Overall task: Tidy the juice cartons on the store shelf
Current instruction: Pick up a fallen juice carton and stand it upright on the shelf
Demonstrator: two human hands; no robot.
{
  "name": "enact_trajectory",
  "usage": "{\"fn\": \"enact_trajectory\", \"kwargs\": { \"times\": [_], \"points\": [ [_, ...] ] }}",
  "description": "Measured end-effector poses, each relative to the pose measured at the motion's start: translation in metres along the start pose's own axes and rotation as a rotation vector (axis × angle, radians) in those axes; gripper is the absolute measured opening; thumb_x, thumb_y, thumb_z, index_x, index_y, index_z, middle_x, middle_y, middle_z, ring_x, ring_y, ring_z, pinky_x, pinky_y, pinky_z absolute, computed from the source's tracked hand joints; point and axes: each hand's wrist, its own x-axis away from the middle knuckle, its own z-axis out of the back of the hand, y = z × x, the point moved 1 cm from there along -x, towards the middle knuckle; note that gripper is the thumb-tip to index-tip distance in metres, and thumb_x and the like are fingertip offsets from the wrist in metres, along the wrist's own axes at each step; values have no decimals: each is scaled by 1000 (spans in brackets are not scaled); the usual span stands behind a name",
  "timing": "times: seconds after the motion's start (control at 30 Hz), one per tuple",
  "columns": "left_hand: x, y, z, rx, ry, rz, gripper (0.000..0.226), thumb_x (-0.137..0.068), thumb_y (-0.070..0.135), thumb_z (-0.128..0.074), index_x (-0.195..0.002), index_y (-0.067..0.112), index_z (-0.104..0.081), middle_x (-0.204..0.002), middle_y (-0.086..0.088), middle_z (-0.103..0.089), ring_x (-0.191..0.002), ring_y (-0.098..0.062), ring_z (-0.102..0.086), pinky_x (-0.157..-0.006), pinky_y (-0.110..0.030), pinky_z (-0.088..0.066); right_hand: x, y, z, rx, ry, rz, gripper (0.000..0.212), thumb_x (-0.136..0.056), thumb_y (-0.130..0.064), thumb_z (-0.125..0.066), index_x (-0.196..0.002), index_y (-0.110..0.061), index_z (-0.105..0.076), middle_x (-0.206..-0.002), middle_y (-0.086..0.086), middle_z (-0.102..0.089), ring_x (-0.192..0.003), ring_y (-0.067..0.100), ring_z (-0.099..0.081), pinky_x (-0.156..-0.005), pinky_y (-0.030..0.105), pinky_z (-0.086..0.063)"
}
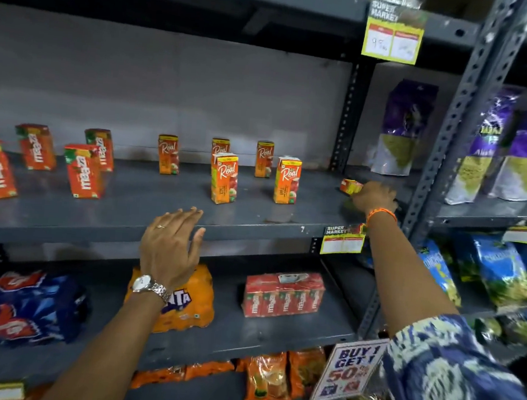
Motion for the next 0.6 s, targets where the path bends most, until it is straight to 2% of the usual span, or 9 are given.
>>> {"fn": "enact_trajectory", "kwargs": {
  "times": [0.13,0.3,0.37,0.5,0.6],
  "points": [
    [0,1,-1,-2,-1,20,53,-101,44,-30,-128,14,-64,-128,-7,-68,-119,-27,-63,-104,-42,-41,-12,5,-5,56,-24,35,63,-93,-29,-57,-142,6,-38,-150,27,-34,-138,43,-33,-112,48,-31],
    [1,2,2,-12,-11,28,51,-100,42,-33,-129,15,-63,-129,-6,-67,-120,-26,-63,-105,-42,-41,-19,2,-6,-105,-67,-67,79,-90,-51,-55,-146,1,-35,-154,30,-23,-139,47,-32,-111,48,-33],
    [1,3,3,-14,-30,22,50,-100,42,-33,-130,15,-63,-130,-6,-66,-121,-26,-62,-105,-43,-41,-23,-1,-7,-162,-48,-99,77,-89,-55,-52,-142,0,-42,-150,31,-34,-137,45,-35,-109,48,-37],
    [1,2,3,-22,-30,13,47,-99,39,-37,-131,15,-62,-131,-6,-66,-121,-26,-62,-105,-43,-41,-26,-2,-5,-249,20,-90,59,-87,-43,-61,-126,2,-59,-133,26,-57,-124,42,-54,-97,42,-49],
    [1,0,2,-21,-19,9,47,-99,39,-37,-130,15,-62,-130,-6,-67,-120,-25,-63,-105,-42,-41,-21,-4,-3,-386,51,-94,57,-82,-40,-66,-117,4,-63,-124,25,-63,-114,42,-61,-91,39,-52]
  ]
}}
